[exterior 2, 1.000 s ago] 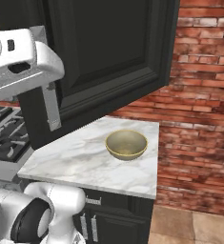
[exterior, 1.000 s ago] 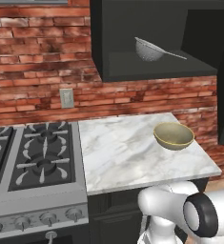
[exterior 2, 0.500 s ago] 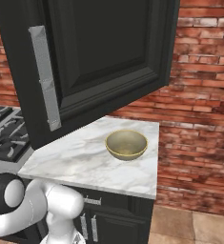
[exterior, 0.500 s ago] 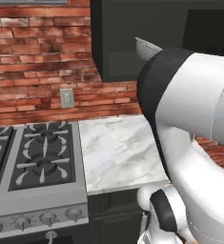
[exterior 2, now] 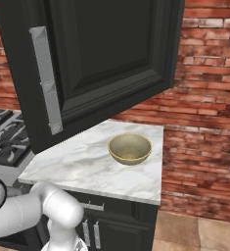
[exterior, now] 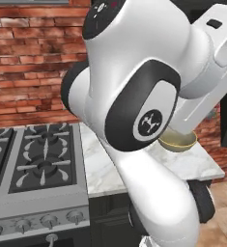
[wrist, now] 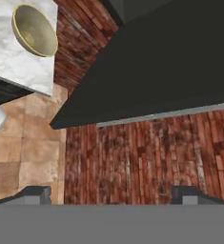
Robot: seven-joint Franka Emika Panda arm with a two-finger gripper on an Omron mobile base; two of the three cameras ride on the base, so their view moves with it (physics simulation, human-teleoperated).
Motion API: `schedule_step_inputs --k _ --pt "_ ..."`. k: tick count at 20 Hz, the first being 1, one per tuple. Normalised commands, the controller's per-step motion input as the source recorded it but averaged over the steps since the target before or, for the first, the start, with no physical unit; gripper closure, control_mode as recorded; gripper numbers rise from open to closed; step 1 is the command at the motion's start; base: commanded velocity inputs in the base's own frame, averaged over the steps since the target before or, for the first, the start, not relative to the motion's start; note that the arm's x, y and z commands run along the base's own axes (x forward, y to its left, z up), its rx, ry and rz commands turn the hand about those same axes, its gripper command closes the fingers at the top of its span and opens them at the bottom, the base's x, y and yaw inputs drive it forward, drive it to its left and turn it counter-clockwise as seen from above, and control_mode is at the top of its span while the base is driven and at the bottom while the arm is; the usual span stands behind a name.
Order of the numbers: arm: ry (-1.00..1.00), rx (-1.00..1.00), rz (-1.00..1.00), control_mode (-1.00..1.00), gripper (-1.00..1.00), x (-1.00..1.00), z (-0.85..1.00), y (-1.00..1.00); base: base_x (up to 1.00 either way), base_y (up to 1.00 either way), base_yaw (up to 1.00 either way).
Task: Open the cabinet and setup a tea strainer by placing it in the bowl upright.
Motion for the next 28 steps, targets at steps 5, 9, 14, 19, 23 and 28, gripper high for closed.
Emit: schedule_step_inputs --k 5,9,14,19,23,28 --pt "0.04 -0.14 -0.08 -1.0 -1.0 0.39 -0.34 0.23 0.0 0.0 0.0" --pt "0.11 -0.19 -0.04 -1.0 -1.0 0.66 -0.74 -0.08 0.0 0.0 0.0" --pt "0.01 -0.03 -0.04 -1.0 -1.0 0.46 -0.77 -0.28 0.0 0.0 0.0" --pt "0.0 -0.1 -0.02 -1.0 -1.0 0.73 -0.18 -0.06 0.0 0.0 0.0" --pt "0.12 -0.45 -0.17 -1.0 -1.0 0.84 0.0 -0.02 0.0 0.0 0.0" --pt "0.2 -0.18 -0.03 -1.0 -1.0 0.63 -0.02 -0.26 0.0 0.0 0.0"
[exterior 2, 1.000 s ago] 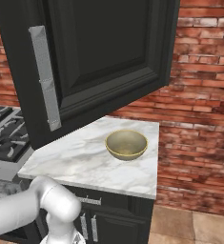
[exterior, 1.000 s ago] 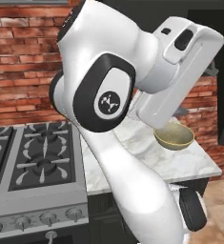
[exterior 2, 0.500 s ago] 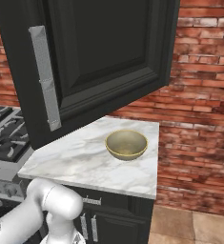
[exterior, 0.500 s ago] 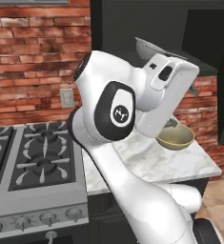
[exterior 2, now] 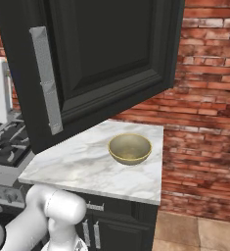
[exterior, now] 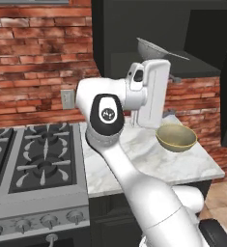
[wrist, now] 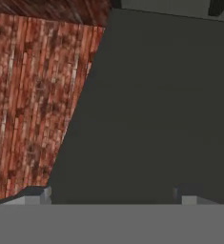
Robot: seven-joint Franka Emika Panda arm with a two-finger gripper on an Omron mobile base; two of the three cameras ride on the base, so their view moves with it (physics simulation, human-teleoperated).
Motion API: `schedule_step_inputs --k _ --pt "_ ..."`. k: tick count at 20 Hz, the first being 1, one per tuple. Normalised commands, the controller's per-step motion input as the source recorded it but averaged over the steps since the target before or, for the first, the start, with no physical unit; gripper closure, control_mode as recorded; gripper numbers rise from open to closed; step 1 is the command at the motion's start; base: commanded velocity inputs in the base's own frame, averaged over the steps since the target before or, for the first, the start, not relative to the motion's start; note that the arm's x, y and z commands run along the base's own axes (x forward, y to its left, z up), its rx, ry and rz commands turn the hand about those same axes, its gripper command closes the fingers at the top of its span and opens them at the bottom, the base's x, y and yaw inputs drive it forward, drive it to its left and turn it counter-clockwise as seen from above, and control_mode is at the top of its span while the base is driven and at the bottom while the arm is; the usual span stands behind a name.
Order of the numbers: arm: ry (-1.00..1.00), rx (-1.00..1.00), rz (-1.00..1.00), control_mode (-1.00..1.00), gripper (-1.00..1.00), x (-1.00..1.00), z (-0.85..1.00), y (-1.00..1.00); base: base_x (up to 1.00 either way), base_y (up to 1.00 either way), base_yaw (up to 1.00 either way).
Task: Open the cabinet and setup a tea strainer by placing it in the bowl upright.
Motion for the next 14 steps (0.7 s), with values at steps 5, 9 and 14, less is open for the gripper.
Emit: schedule_step_inputs --k 5,9,14 --pt "0.2 0.0 -0.13 -1.0 -1.0 0.16 -0.15 -0.68 0.0 0.0 0.0" --pt "0.11 0.0 -0.19 -1.0 -1.0 0.1 -0.01 -0.61 0.0 0.0 0.0" --pt "0.01 0.0 -0.15 -1.0 -1.0 0.01 0.0 -0.56 0.0 0.0 0.0"
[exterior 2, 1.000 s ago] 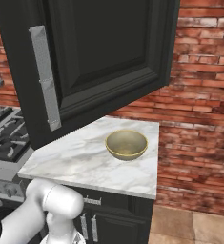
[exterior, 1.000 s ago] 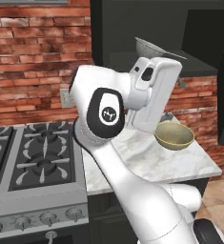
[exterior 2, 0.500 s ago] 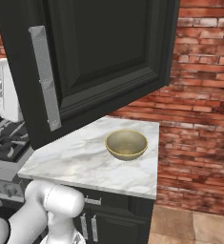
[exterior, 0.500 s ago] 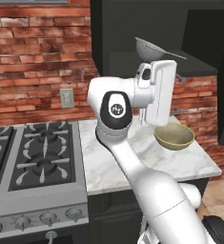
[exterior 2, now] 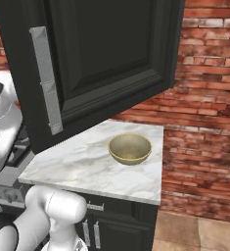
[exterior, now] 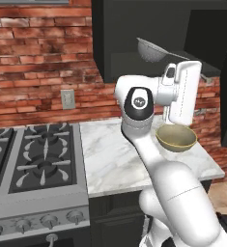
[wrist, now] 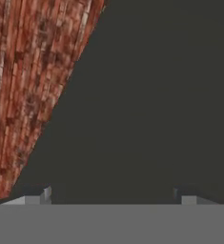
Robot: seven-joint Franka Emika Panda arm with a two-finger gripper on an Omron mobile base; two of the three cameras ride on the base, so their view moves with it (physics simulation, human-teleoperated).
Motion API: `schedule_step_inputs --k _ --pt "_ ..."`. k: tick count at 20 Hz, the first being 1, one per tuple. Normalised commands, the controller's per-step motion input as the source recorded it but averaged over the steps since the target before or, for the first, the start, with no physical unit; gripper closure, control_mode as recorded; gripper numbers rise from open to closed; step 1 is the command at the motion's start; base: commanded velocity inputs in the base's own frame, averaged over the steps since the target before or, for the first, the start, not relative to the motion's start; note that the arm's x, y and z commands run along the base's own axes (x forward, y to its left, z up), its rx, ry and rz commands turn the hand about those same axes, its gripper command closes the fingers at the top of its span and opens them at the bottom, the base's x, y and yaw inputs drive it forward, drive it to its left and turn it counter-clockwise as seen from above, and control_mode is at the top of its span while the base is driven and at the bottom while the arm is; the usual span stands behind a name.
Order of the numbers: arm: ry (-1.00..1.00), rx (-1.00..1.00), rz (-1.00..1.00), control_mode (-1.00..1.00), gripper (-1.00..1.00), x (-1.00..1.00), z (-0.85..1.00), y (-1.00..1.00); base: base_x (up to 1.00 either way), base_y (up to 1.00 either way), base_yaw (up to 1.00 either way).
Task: Open the cabinet and setup a tea strainer by placing it in the bowl upright.
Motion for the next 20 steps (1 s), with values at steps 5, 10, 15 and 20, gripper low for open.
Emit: schedule_step_inputs --k 5,10,15,20 --pt "0.0 0.09 -0.01 -1.0 -1.0 0.0 0.12 -0.82 0.0 0.0 0.0" --pt "0.0 0.16 0.02 -1.0 -1.0 -0.09 0.16 -1.0 0.0 0.0 0.0" --pt "0.0 0.15 0.13 -1.0 -1.0 -0.13 0.01 -0.92 0.0 0.0 0.0" --pt "0.0 0.09 0.22 -1.0 -1.0 0.0 0.0 -0.71 0.0 0.0 0.0"
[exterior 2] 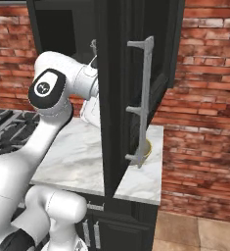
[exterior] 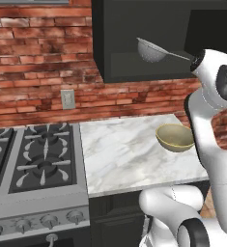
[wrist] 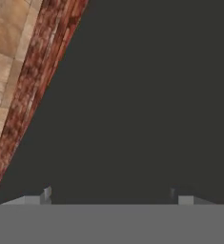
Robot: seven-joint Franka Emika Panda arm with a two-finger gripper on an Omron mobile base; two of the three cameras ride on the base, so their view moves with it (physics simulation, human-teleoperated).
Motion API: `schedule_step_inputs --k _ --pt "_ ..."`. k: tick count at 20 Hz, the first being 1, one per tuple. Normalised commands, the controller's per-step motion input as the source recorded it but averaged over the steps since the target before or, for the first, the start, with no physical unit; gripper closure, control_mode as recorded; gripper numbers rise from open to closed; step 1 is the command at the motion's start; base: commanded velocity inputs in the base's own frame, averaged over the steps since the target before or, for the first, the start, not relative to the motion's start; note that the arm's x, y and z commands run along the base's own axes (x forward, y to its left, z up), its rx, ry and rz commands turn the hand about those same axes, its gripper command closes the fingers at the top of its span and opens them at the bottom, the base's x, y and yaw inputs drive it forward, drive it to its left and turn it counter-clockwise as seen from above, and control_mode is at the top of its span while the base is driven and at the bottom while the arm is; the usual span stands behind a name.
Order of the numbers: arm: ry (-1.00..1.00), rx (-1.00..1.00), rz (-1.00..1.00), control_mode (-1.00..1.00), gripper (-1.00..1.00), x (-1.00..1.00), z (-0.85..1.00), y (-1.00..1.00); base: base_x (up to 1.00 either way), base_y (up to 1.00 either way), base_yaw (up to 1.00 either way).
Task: Open the cabinet and setup a tea strainer by placing it in the bowl upright.
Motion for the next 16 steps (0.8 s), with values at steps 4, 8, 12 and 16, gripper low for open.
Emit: schedule_step_inputs --k 4,8,12,16 --pt "0.0 0.02 0.14 -1.0 -1.0 -0.02 0.0 -0.44 0.0 0.0 0.0" --pt "-0.04 0.08 0.06 -1.0 -1.0 0.0 0.0 -0.3 0.0 0.0 0.0" --pt "-0.07 0.16 0.02 -1.0 -1.0 0.0 0.0 0.05 0.0 0.0 0.0" --pt "-0.12 0.25 0.05 -1.0 -1.0 0.02 0.0 0.46 0.0 0.0 0.0"
